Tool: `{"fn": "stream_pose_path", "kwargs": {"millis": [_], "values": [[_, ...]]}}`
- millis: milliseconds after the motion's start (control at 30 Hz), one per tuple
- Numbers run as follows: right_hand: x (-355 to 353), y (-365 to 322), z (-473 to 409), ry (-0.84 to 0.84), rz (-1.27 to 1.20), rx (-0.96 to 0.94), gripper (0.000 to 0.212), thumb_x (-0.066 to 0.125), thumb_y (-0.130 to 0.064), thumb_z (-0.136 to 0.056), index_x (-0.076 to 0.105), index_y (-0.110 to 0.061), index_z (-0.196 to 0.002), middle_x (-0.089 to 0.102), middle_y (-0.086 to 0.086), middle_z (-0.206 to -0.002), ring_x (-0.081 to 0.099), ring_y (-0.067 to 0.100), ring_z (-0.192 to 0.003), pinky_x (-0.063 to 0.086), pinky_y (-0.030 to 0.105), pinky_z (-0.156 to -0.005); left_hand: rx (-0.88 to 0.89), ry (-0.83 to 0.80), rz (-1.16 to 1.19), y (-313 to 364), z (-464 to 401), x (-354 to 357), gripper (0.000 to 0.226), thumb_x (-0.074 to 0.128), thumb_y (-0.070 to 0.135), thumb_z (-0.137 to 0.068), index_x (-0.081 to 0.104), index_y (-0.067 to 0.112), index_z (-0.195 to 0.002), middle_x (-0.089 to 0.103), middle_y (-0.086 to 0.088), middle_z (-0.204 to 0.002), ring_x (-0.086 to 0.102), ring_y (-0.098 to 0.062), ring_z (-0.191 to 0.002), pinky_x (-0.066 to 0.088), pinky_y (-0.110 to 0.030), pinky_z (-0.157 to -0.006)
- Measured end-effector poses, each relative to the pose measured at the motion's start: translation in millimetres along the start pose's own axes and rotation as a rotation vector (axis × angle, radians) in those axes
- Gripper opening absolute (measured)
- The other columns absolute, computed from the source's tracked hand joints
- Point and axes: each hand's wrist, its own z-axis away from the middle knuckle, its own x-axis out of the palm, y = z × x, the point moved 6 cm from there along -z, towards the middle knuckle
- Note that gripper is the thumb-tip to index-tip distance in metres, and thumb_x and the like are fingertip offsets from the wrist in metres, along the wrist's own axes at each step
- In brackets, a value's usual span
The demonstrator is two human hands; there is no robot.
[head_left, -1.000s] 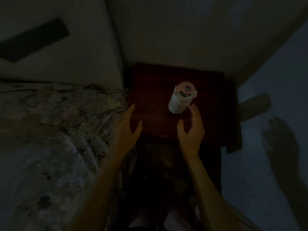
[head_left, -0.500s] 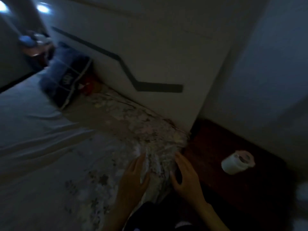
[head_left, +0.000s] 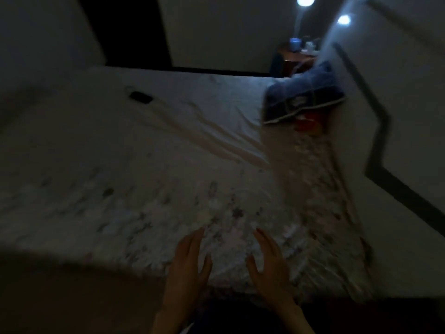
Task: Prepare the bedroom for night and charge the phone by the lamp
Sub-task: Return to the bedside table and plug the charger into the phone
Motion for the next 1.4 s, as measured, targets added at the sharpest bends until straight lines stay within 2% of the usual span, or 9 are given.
{"fn": "stream_pose_path", "kwargs": {"millis": [167, 333, 433, 567, 667, 867, 1033, 1233, 1400], "values": [[71.2, -58.5, 0.8, -0.271, -0.083, -0.231, 0.047, 0.047, -0.030, -0.080, 0.048, -0.013, -0.125, 0.054, 0.012, -0.127, 0.043, 0.017, -0.119, 0.036, 0.023, -0.099, -0.273, 0.164, -0.108, -50.2, 61.9, -59.9, 0.053, 0.045, 0.033, -0.076, 0.048, 0.008, -0.122, 0.059, -0.018, -0.115, 0.044, -0.022, -0.108, 0.034, -0.025, -0.092], [146.7, -116.4, 12.0, -0.510, -0.172, -0.349, 0.050, 0.046, -0.032, -0.078, 0.042, -0.020, -0.127, 0.054, 0.014, -0.127, 0.040, 0.013, -0.120, 0.021, 0.005, -0.103, -0.518, 0.318, -0.165, -103.4, 122.2, -113.4, 0.054, 0.042, 0.034, -0.079, 0.049, 0.006, -0.124, 0.058, -0.017, -0.120, 0.045, -0.024, -0.111, 0.049, -0.036, -0.088], [190.5, -154.7, 19.8, -0.602, -0.179, -0.437, 0.051, 0.043, -0.036, -0.082, 0.047, -0.013, -0.128, 0.052, 0.014, -0.129, 0.037, 0.014, -0.121, 0.026, 0.013, -0.102, -0.650, 0.354, -0.198, -141.1, 152.5, -138.2, 0.058, 0.040, 0.033, -0.078, 0.046, 0.007, -0.129, 0.056, -0.018, -0.123, 0.053, -0.033, -0.111, 0.048, -0.042, -0.088], [245.0, -207.8, 28.5, -0.682, -0.186, -0.523, 0.057, 0.041, -0.040, -0.082, 0.047, -0.007, -0.128, 0.050, 0.014, -0.133, 0.034, 0.013, -0.123, 0.028, 0.017, -0.100, -0.773, 0.436, -0.215, -189.0, 179.9, -175.0, 0.060, 0.056, 0.020, -0.078, 0.039, 0.011, -0.135, 0.050, -0.018, -0.129, 0.049, -0.035, -0.116, 0.045, -0.043, -0.091], [285.9, -253.0, 31.3, -0.718, -0.218, -0.575, 0.056, 0.043, -0.038, -0.082, 0.048, -0.007, -0.128, 0.051, 0.014, -0.131, 0.034, 0.012, -0.122, 0.023, 0.014, -0.101, -0.803, 0.477, -0.222, -217.4, 192.0, -205.8, 0.064, 0.056, 0.017, -0.073, 0.039, 0.009, -0.134, 0.051, -0.020, -0.127, 0.051, -0.036, -0.114, 0.041, -0.043, -0.093], [369.2, -324.2, 41.3, -0.841, -0.233, -0.691, 0.053, 0.044, -0.037, -0.082, 0.047, -0.012, -0.128, 0.051, 0.010, -0.132, 0.038, 0.012, -0.121, 0.032, 0.022, -0.100, -0.947, 0.607, -0.193, -276.9, 212.8, -249.3, 0.064, 0.066, 0.010, -0.078, 0.039, 0.012, -0.135, 0.049, -0.017, -0.131, 0.045, -0.032, -0.120, 0.033, -0.034, -0.097], [440.8, -368.7, 24.0, -0.909, -0.236, -0.736, 0.056, 0.041, -0.040, -0.083, 0.046, -0.012, -0.130, 0.047, 0.010, -0.137, 0.029, 0.000, -0.122, 0.033, 0.028, -0.099, -1.034, 0.616, -0.170, -338.2, 207.4, -274.3, 0.058, 0.046, 0.033, -0.080, 0.041, 0.010, -0.133, 0.052, -0.017, -0.128, 0.044, -0.027, -0.119, 0.035, -0.033, -0.095], [543.4, -444.3, -17.8, -1.007, -0.229, -0.784, 0.059, 0.040, -0.043, -0.082, 0.044, -0.011, -0.132, 0.044, 0.010, -0.139, 0.031, 0.007, -0.127, 0.030, 0.023, -0.100, -1.056, 0.678, -0.185, -428.2, 169.8, -330.7, 0.058, 0.059, 0.016, -0.081, 0.039, 0.009, -0.135, 0.050, -0.016, -0.130, 0.048, -0.029, -0.117, 0.038, -0.032, -0.096], [619.7, -516.5, -45.6, -1.049, -0.268, -0.807, 0.059, 0.041, -0.042, -0.081, 0.044, -0.013, -0.132, 0.044, 0.007, -0.139, 0.032, 0.009, -0.125, 0.030, 0.023, -0.101, -1.089, 0.767, -0.154, -497.4, 149.4, -385.0, 0.059, 0.063, 0.009, -0.078, 0.041, 0.008, -0.133, 0.051, -0.016, -0.128, 0.038, -0.016, -0.117, 0.028, -0.017, -0.099]]}}
